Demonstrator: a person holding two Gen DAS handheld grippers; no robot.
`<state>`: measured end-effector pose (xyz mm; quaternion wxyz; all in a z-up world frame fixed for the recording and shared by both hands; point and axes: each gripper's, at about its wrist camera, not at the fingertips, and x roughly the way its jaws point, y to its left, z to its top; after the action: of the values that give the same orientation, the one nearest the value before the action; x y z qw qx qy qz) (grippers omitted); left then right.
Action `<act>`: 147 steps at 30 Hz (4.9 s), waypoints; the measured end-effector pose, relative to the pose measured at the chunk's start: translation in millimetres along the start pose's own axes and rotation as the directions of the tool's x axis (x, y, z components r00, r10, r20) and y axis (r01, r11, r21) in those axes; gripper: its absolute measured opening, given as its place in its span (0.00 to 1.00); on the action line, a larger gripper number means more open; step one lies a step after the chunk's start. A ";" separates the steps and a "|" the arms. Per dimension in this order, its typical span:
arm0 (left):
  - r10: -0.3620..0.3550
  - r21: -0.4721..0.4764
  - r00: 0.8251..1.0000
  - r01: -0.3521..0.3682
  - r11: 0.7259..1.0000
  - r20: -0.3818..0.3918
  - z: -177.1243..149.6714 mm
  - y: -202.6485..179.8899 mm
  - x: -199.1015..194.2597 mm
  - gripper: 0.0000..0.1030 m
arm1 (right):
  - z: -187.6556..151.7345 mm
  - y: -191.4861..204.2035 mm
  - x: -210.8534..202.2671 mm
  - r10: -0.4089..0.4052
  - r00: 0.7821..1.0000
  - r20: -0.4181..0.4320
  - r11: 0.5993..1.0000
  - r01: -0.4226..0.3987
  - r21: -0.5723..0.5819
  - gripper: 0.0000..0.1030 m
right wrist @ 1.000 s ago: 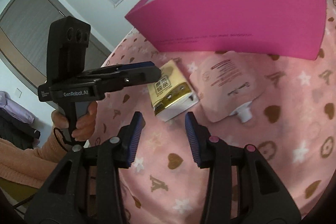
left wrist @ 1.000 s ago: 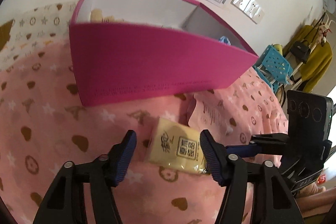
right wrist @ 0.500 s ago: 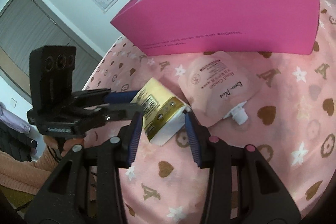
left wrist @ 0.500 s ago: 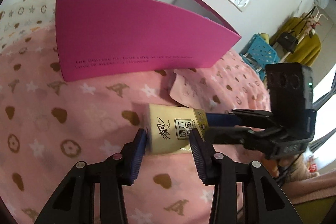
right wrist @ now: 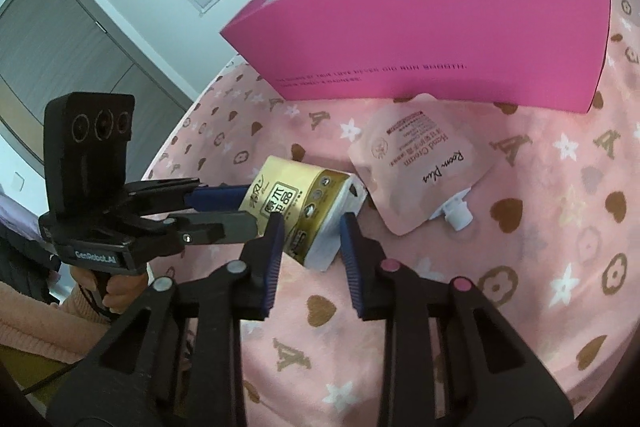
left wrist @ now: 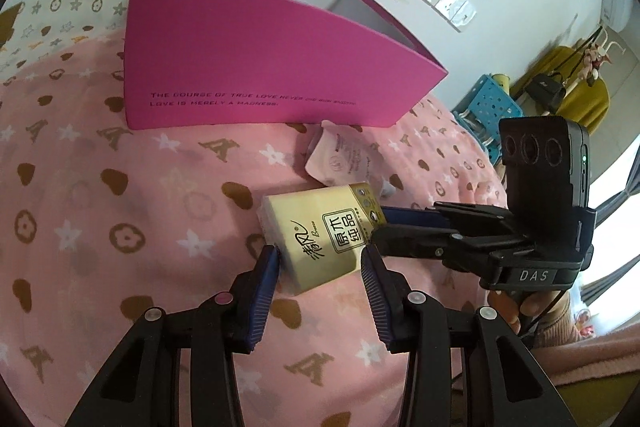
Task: Organize soft objects
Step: 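Lift the yellow tissue pack toward the pink box, then lower the tissue pack into the box and open the right gripper, then move the right gripper to the pink hand cream pouch and grasp it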
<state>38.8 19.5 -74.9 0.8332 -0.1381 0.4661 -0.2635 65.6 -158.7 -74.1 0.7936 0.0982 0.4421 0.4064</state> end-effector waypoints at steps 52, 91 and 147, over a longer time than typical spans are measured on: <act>-0.021 0.119 0.982 -0.002 0.993 0.188 124.4 -47.3 -19.2 0.41 | 97.2 1.6 -85.3 -0.110 0.957 0.270 0.979 0.151 -0.138 0.31; 0.090 0.050 0.990 -0.095 0.994 0.107 151.8 -23.6 26.7 0.41 | 118.7 -54.0 -47.1 -0.169 0.970 0.174 0.985 0.173 -0.006 0.31; 0.121 0.175 0.992 -0.113 0.978 -0.035 51.0 -29.9 67.1 0.37 | 12.3 -75.1 -13.5 -0.086 0.993 0.083 0.990 0.075 0.121 0.44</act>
<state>101.6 -44.0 -81.0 0.8454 -0.0317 0.4675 -0.2563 113.4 -214.9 -97.2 0.8209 0.1445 0.4336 0.3425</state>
